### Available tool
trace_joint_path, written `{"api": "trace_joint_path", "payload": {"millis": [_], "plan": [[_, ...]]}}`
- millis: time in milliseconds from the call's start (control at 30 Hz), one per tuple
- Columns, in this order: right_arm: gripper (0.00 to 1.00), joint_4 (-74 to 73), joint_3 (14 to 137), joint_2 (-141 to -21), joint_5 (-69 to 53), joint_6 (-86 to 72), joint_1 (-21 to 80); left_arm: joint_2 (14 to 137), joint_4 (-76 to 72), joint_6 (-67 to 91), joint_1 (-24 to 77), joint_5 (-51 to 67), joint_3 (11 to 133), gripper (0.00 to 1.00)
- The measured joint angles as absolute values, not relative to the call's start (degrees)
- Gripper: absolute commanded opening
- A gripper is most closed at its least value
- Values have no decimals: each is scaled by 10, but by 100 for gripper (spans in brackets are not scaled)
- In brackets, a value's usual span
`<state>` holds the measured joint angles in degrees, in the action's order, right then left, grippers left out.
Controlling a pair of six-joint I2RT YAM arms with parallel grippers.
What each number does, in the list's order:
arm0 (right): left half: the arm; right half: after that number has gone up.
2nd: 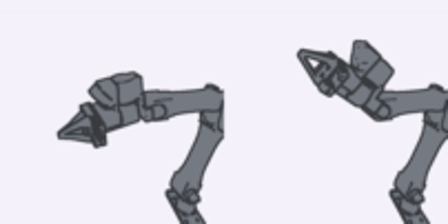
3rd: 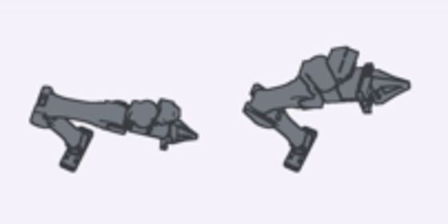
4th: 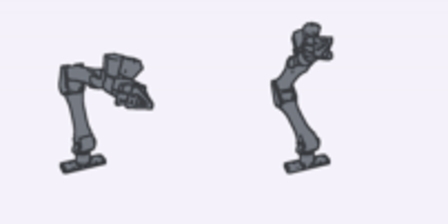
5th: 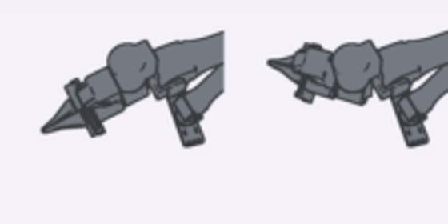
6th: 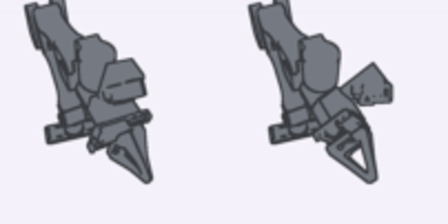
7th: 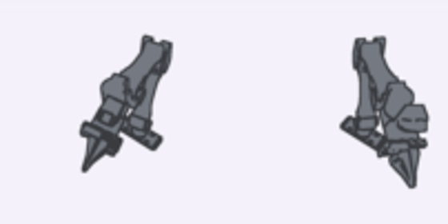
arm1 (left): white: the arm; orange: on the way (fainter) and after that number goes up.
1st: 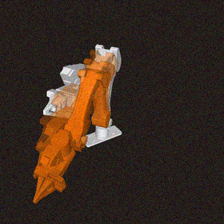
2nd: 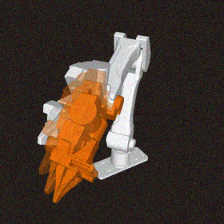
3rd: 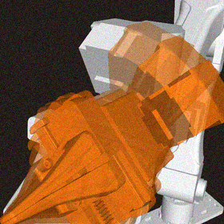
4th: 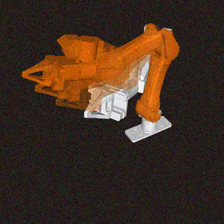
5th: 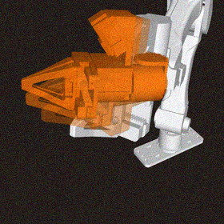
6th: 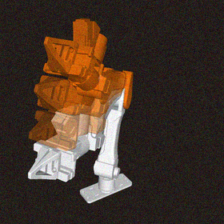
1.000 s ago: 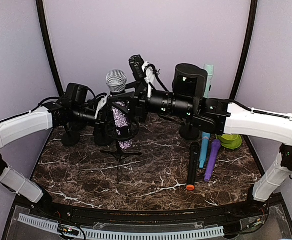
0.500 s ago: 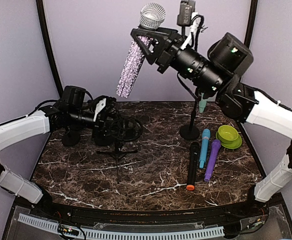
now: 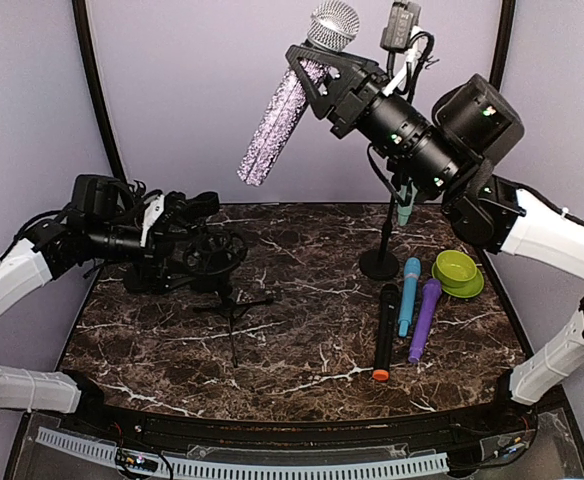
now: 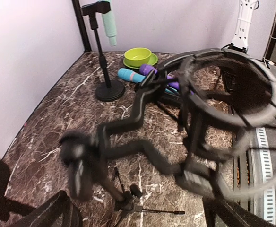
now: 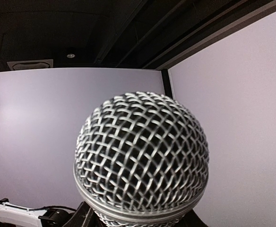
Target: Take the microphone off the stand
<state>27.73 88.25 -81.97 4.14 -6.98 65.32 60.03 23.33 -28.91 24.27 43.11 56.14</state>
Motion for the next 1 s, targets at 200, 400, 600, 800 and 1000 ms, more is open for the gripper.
{"api": "trace_joint_path", "payload": {"millis": [200, 400, 600, 800, 1000], "plan": [[7, 224, 870, -838, 124, -73, 651, 515, 307, -296, 201, 426, 561, 99], [6, 115, 792, -814, 214, -173, 607, 492, 370, -298, 199, 427, 563, 99], [6, 18, 583, -775, 247, -319, 574, 506, 397, -293, 190, 426, 595, 99], [2, -36, 529, -841, 228, -416, 544, 524, 399, -278, 186, 427, 597, 96], [1, -63, 585, -968, 193, -461, 515, 550, 400, -266, 185, 430, 587, 94]]}}
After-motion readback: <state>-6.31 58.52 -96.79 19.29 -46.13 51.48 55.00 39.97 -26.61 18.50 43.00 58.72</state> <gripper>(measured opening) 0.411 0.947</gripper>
